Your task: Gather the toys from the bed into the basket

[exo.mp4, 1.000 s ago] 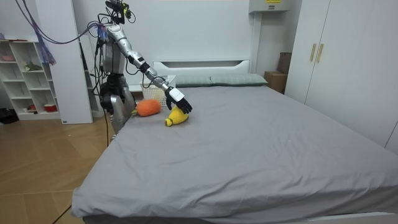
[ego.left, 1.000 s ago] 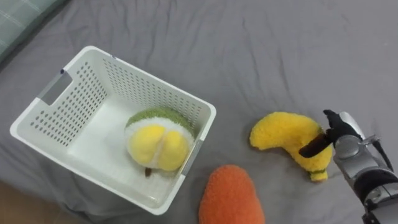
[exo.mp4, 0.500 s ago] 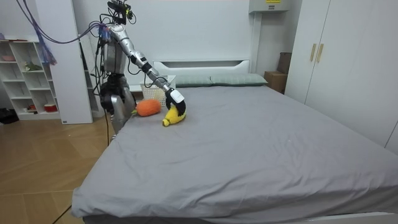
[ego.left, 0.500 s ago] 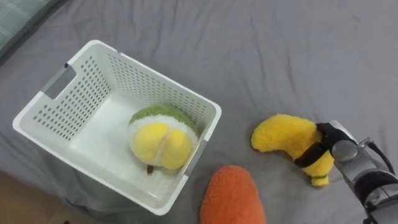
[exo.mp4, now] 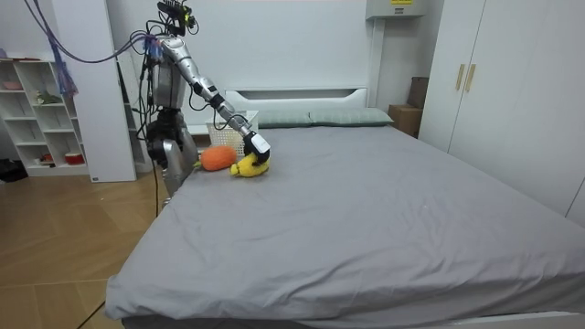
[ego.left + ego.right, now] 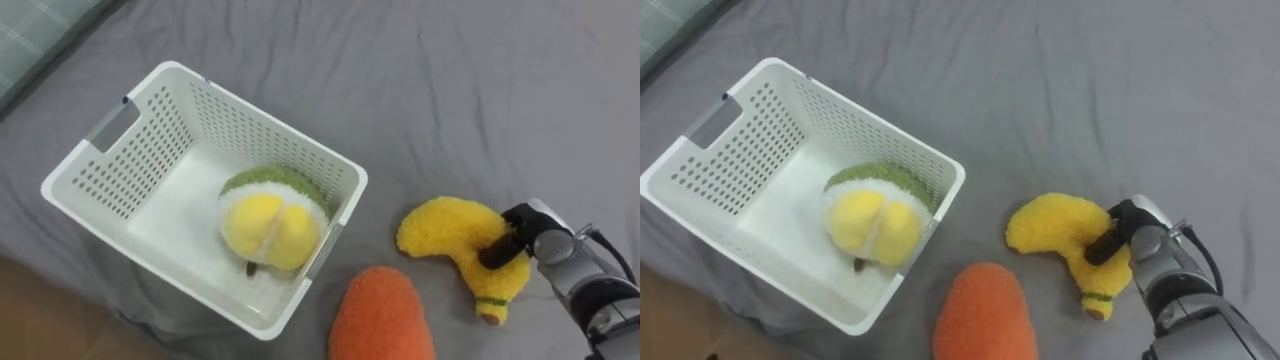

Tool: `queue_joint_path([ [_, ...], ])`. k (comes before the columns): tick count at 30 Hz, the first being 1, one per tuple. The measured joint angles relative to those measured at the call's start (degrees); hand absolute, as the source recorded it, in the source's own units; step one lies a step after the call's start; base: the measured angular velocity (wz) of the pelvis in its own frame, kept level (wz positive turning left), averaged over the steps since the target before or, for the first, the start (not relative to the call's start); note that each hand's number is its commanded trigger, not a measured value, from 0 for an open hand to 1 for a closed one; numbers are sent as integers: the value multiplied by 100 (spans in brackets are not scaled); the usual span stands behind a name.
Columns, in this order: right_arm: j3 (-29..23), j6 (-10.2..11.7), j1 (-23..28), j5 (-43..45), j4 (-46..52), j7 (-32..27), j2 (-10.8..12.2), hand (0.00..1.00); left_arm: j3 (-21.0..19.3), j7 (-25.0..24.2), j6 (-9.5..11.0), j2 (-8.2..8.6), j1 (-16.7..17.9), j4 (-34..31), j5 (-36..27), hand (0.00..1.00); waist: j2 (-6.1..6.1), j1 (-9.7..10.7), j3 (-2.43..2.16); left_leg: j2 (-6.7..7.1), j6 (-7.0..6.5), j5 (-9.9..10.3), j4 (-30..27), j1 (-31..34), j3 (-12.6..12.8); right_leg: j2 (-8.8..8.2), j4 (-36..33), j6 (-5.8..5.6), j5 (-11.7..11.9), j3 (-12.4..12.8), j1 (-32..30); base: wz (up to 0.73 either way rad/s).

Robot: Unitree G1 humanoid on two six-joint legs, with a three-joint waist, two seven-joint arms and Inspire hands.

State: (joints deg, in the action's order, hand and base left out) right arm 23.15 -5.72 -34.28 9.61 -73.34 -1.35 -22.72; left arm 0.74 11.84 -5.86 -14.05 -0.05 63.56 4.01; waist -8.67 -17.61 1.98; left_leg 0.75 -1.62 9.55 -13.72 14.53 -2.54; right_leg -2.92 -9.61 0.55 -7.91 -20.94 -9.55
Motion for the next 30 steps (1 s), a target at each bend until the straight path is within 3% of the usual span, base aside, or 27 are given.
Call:
queue_joint_path([
  [6,-28,63,49,5,54,-35,-2,100,-56,-4,3,-2,14,-140,0,0,27,36,-17,2,4,-4,-10,-40,-19,-20,4,0,0,-14,46,1],
  [10,-554,59,267,393,633,-34,-5,100,-254,-16,18,6,119,-225,10,0,38,159,-28,7,6,-5,-12,-130,-42,-34,6,-1,-1,-5,148,2],
  [12,-930,68,366,442,1110,-94,-15,100,-410,-15,41,5,275,-227,8,0,78,267,-52,8,5,-5,9,-290,-25,-23,10,-1,-1,25,291,-4],
  [18,-944,50,734,642,3098,-94,-282,100,-512,-9,106,36,581,-339,0,0,154,543,-126,-8,5,-5,132,-722,80,-37,-5,-10,-7,91,623,-8],
  [21,-942,23,1019,817,4216,-42,-322,100,-515,-9,105,46,617,-396,2,0,154,631,-132,-6,7,-12,220,-997,100,-21,7,-11,-7,142,850,-8],
  [30,-985,-189,1365,1114,5875,159,-312,100,-593,44,90,201,745,-509,12,0,262,656,-200,-1,-5,-9,360,-1471,244,-1,-3,-31,-19,339,1236,-10],
])
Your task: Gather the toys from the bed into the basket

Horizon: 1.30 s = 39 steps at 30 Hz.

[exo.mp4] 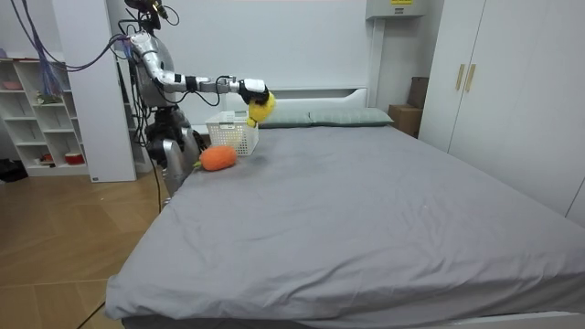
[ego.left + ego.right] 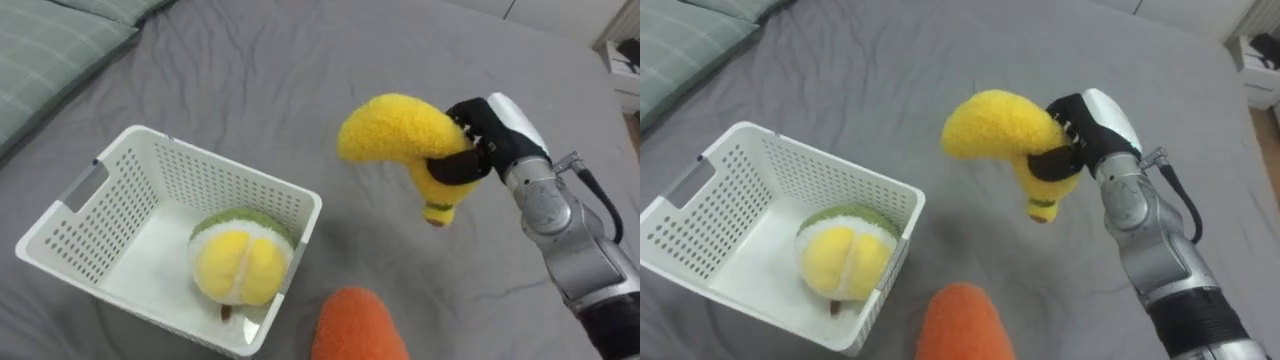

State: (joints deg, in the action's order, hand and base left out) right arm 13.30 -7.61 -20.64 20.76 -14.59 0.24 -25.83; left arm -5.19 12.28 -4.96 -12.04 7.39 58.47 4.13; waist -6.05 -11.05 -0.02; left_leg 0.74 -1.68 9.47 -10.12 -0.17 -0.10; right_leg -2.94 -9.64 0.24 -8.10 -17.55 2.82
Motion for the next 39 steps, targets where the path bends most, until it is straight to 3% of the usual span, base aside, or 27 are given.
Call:
queue_joint_path([
  [7,-121,0,2,11,779,227,158,100,-159,-1,-7,111,189,3,46,0,19,-40,2,2,1,-2,12,-96,-28,-4,10,-6,-4,-74,113,3],
  [12,-111,-8,2,96,1183,552,595,100,-156,-10,-66,161,247,-6,62,0,80,-81,43,8,0,-2,10,-90,-39,-10,12,-11,-8,-68,111,0],
  [19,-18,-8,1,70,1317,771,682,100,-133,-2,-90,262,233,-16,61,0,90,-360,49,6,0,-3,44,-105,-47,-1,23,-19,-13,-81,111,0],
  [23,242,-73,1,598,1347,1006,1018,100,-132,5,-97,274,258,-13,319,0,67,-426,36,7,0,-3,56,-102,-63,3,45,-19,-13,-91,122,0],
  [27,476,-180,-5,680,1342,1119,1308,100,-126,6,-97,276,196,-14,309,0,19,-618,15,11,0,-5,52,-82,-81,-4,77,-19,-13,-129,118,3],
  [28,530,-189,-5,673,1342,1119,1333,93,-116,6,-99,278,178,-14,313,0,8,-642,8,12,0,-5,53,-86,-87,-4,85,-19,-13,-129,117,5],
  [31,728,-198,-6,622,1342,1138,1480,57,-66,-2,-100,283,94,-14,321,0,-29,-734,10,21,0,-6,47,-46,-147,-6,89,-19,-13,-162,122,9],
  [34,839,-198,-11,538,1342,1180,1505,49,-29,-11,-99,284,-6,-14,319,0,-49,-843,38,32,-1,-10,48,-17,-201,-13,97,-20,-14,-243,123,9],
  [35,874,-198,-14,517,1338,1183,1506,27,-28,-11,-99,283,-39,-14,323,0,-63,-898,55,38,-2,-12,47,-7,-232,-17,100,-20,-14,-273,122,11],
  [37,955,-208,-29,502,1303,1185,1498,6,-20,-7,-100,283,-72,-14,327,0,-77,-971,86,42,-2,-11,47,-3,-241,-19,101,-21,-15,-288,121,4],
  [39,1078,-254,-90,586,1271,1263,1521,0,-22,4,-128,283,-71,-14,347,0,-97,-1030,116,48,-2,-11,45,21,-245,-19,101,-23,-16,-288,100,0],
])
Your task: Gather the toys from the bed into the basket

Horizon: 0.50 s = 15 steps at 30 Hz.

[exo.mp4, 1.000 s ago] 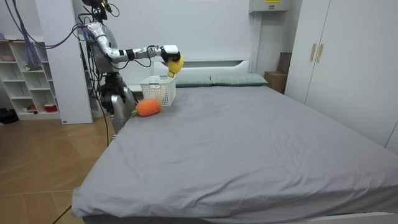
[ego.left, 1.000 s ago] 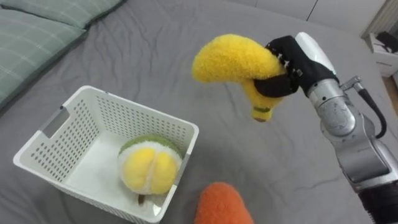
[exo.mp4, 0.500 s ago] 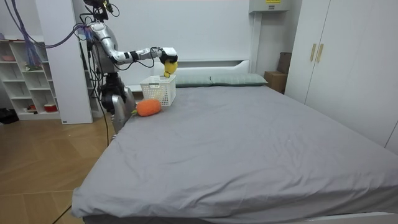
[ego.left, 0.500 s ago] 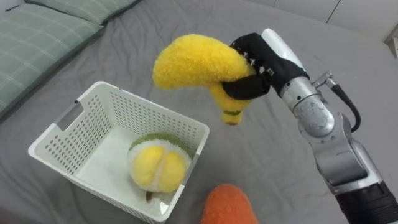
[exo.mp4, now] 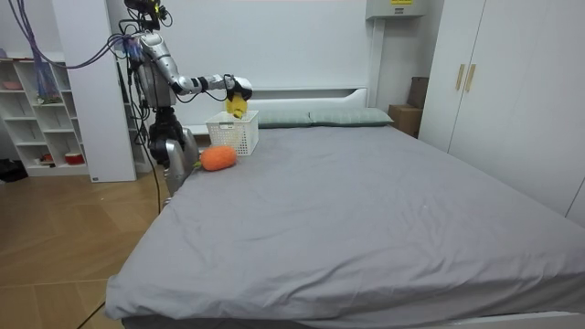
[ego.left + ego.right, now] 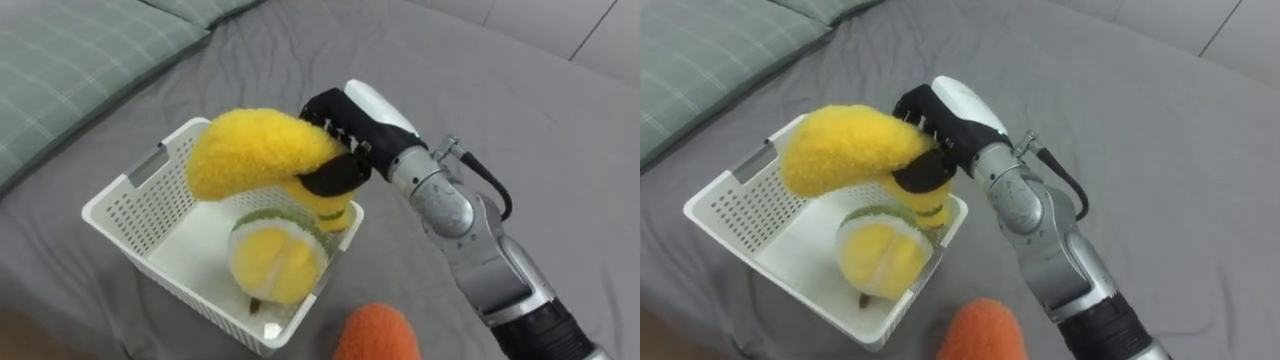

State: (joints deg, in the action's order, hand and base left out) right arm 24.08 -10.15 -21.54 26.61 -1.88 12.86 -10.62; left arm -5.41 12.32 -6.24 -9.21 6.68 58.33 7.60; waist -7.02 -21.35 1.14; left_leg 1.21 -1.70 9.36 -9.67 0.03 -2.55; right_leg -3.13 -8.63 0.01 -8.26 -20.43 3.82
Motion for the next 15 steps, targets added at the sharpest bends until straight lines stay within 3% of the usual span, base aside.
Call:
queue_joint_path([
  [9,152,-171,-55,0,-138,85,34,0,6,1,-201,1,65,-109,157,0,-51,-162,-12,37,-13,-20,-4,106,-80,-23,9,-18,-11,-59,-82,4],
  [15,153,-223,-98,-59,-216,85,22,0,-6,1,-201,6,27,-150,158,0,-89,-224,-14,45,-16,-22,-10,135,-90,-32,9,-21,-13,-80,-90,1],
])
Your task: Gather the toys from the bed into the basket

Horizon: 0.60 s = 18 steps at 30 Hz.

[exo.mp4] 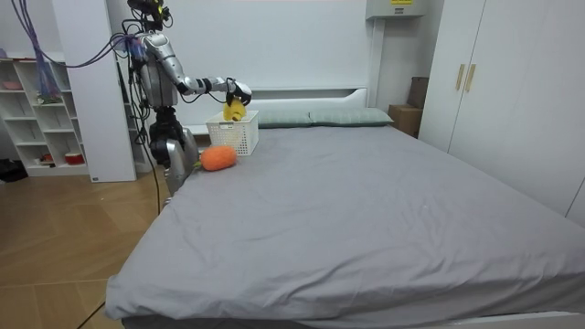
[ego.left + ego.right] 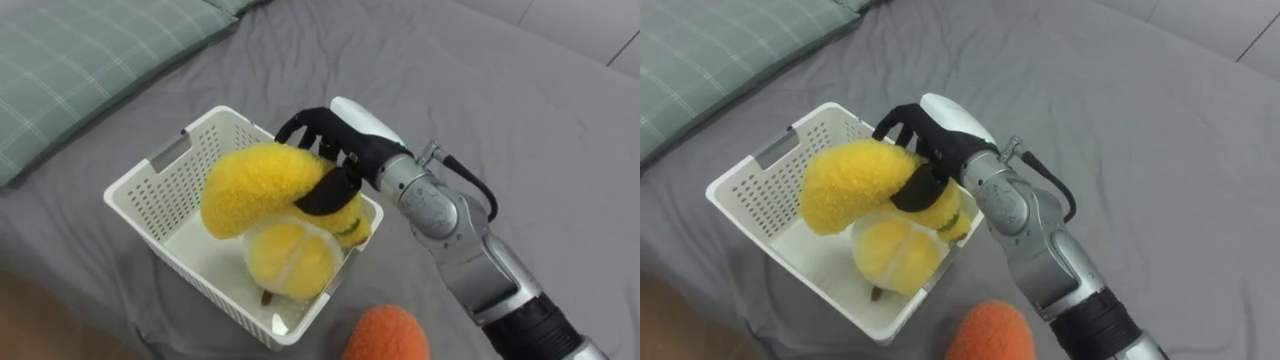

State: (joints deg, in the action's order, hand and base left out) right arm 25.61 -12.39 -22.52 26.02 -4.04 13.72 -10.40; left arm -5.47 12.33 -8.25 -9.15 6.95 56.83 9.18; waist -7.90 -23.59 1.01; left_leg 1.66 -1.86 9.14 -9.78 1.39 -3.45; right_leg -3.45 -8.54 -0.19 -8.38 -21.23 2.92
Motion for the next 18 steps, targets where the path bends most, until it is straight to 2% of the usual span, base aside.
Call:
queue_joint_path([
  [18,1,-18,0,-422,-7,-31,83,0,22,223,-15,33,18,-2,-6,0,31,16,26,0,-1,-1,-6,-8,3,-1,0,-2,-1,8,3,0],
])
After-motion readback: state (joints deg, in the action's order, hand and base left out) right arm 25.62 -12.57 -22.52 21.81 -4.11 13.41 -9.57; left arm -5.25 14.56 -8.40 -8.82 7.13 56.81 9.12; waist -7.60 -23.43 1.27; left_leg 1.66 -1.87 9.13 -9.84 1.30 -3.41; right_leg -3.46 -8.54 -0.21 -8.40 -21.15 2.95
